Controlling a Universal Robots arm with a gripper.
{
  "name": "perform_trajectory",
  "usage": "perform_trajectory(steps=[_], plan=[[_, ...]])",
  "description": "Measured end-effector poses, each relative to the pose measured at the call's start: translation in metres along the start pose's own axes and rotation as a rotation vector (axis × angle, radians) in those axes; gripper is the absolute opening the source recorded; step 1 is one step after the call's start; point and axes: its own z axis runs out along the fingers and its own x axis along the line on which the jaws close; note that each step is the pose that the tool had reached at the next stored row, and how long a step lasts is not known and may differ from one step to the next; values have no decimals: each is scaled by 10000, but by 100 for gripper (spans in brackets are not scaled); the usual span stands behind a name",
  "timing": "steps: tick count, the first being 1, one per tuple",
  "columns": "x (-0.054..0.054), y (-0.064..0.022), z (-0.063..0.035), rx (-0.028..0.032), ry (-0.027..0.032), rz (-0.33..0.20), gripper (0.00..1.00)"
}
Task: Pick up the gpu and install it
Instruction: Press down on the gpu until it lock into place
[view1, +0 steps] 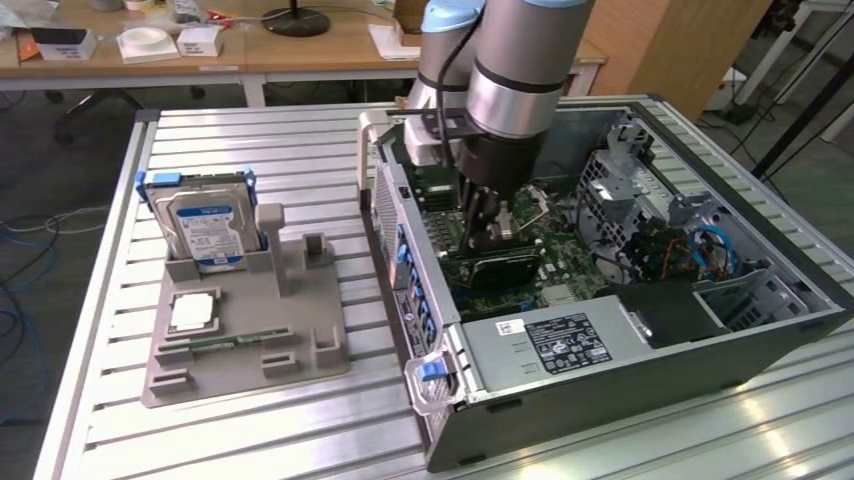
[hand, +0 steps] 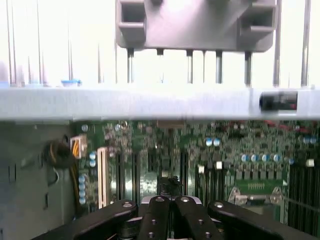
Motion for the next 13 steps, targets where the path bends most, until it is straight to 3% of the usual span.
perform_trajectory(steps=[4,8,13], plan=[[3,127,-18,-25,0,0,11],[5,197,-58,-77,2,-1,11],[8,301,-119,-81,1,0,11]])
